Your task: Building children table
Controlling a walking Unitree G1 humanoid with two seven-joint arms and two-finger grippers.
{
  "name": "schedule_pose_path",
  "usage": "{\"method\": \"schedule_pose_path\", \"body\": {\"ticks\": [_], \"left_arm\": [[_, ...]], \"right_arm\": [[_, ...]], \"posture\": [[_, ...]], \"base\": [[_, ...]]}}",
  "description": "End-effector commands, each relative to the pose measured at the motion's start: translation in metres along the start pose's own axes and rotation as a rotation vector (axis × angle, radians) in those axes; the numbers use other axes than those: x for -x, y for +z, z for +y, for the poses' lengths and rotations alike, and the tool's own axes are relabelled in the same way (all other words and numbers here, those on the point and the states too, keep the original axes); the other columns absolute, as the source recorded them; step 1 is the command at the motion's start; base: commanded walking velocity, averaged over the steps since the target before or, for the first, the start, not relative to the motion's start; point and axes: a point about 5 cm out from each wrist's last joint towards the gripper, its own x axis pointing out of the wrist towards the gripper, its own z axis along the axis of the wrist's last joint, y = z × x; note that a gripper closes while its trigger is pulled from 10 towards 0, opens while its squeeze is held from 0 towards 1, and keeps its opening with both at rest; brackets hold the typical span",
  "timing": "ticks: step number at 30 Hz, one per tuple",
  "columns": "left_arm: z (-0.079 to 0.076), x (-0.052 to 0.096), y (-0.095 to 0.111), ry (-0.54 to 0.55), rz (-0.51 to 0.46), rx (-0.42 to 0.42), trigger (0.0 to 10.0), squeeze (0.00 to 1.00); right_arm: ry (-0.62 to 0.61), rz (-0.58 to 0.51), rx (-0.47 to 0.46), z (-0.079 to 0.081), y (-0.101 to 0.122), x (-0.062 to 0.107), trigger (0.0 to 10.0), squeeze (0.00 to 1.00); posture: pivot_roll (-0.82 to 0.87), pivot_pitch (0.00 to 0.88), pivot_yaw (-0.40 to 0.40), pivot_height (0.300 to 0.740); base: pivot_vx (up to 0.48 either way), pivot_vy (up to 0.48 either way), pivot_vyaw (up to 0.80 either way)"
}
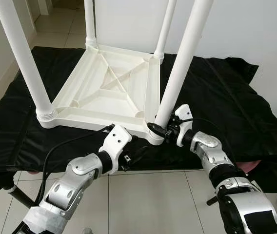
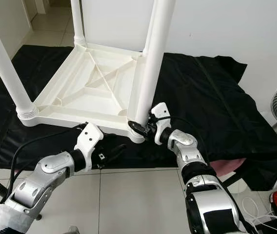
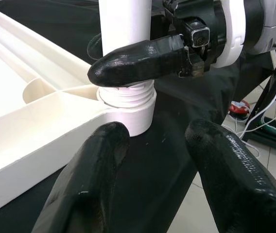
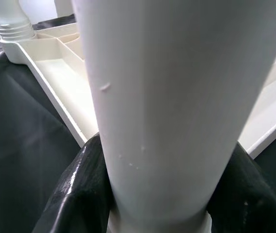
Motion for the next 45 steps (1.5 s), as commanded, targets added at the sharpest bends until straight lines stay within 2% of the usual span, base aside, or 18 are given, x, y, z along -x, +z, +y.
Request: {"method": "schedule_pose_path", "body": {"ticks": [1,7,9,10,12,17,18,19,22,24,29,30,35,36,38,39,43,45], "left_arm": [[-0.005,0.000,0.001,-0.053,-0.005,0.007,10.0,0.00],[-0.007,0.000,0.000,-0.054,-0.004,0.012,10.0,0.00],[-0.006,0.001,-0.002,-0.044,0.004,0.008,10.0,0.00],[-0.006,0.001,-0.002,-0.044,0.004,0.008,10.0,0.00],[-0.006,0.000,-0.002,-0.043,0.004,0.010,10.0,0.00],[-0.007,0.000,-0.002,-0.045,0.004,0.011,10.0,0.00],[-0.007,-0.001,-0.002,-0.046,0.003,0.012,10.0,0.00],[-0.007,-0.001,-0.002,-0.046,0.003,0.012,10.0,0.00],[-0.007,-0.002,-0.004,-0.045,0.002,0.015,10.0,0.00],[-0.008,-0.003,-0.004,-0.044,0.002,0.017,10.0,0.00],[-0.008,-0.003,-0.004,-0.043,0.000,0.017,10.0,0.00],[-0.007,-0.003,-0.004,-0.042,0.000,0.017,10.0,0.00],[-0.007,-0.002,-0.004,-0.040,0.001,0.017,10.0,0.00],[-0.006,-0.002,-0.004,-0.041,0.002,0.016,10.0,0.00],[-0.006,-0.002,-0.004,-0.042,0.002,0.015,10.0,0.00],[-0.006,-0.003,-0.004,-0.044,0.003,0.013,10.0,0.00],[-0.005,-0.002,-0.003,-0.045,0.001,0.008,10.0,0.00],[-0.005,-0.003,-0.003,-0.045,0.000,0.012,10.0,0.00]], "right_arm": [[-0.014,0.032,-0.036,0.002,-0.010,0.005,10.0,0.00],[-0.075,0.027,-0.032,0.003,-0.012,0.003,10.0,0.00],[-0.171,-0.002,-0.039,0.013,-0.017,0.002,10.0,0.00],[-0.171,-0.002,-0.039,0.013,-0.017,0.002,10.0,0.00],[-0.248,-0.031,-0.036,0.021,-0.016,0.001,10.0,0.00],[-0.296,-0.038,-0.039,0.023,-0.015,0.000,10.0,0.00],[-0.355,-0.046,-0.056,0.025,-0.014,0.000,10.0,0.00],[-0.355,-0.046,-0.056,0.025,-0.014,0.000,10.0,0.00],[-0.586,-0.029,-0.066,0.029,-0.016,0.002,10.0,0.00],[-0.676,-0.009,-0.074,0.033,-0.020,0.002,10.0,0.00],[-0.742,0.000,-0.106,0.042,-0.019,-0.002,10.0,0.00],[-0.766,-0.012,-0.130,0.050,-0.015,-0.006,10.0,0.00],[-0.732,-0.047,-0.137,0.055,-0.008,-0.011,10.0,0.00],[-0.720,-0.052,-0.130,0.054,-0.007,-0.011,10.0,0.58],[-0.720,-0.051,-0.126,0.055,-0.006,-0.011,10.0,0.58],[-0.706,-0.067,-0.130,0.054,-0.003,-0.010,10.0,1.00],[-0.692,-0.097,-0.095,0.048,0.005,-0.003,10.0,1.00],[-0.682,-0.070,-0.091,0.042,0.003,0.001,10.0,1.00]], "posture": [[0.08,0.000,-0.091,0.740],[0.08,0.000,-0.092,0.740],[0.07,0.000,-0.085,0.740],[0.07,0.000,-0.085,0.740],[0.06,0.000,-0.082,0.740],[0.06,0.000,-0.081,0.740],[0.06,0.001,-0.079,0.740],[0.06,0.001,-0.079,0.740],[0.05,0.004,-0.076,0.740],[0.05,0.003,-0.078,0.740],[0.06,0.000,-0.080,0.740],[0.06,0.000,-0.080,0.740],[0.06,0.000,-0.076,0.740],[0.06,0.000,-0.076,0.740],[0.06,0.000,-0.076,0.740],[0.06,0.000,-0.079,0.740],[0.06,0.000,-0.080,0.740],[0.06,0.000,-0.080,0.740]], "base": [[0.000,0.000,0.00],[0.000,0.000,0.00],[0.000,0.000,0.00],[0.000,0.000,0.00],[0.000,0.000,0.00],[0.000,0.000,0.00],[0.000,0.000,0.00],[0.000,0.000,0.00],[0.000,0.000,0.00],[0.000,0.000,0.00],[0.000,0.000,0.00],[0.000,0.000,0.00],[0.000,0.000,0.00],[0.000,0.000,0.00],[0.000,0.000,0.00],[0.000,0.000,0.00],[0.000,0.000,0.00],[0.000,0.000,0.00]]}}
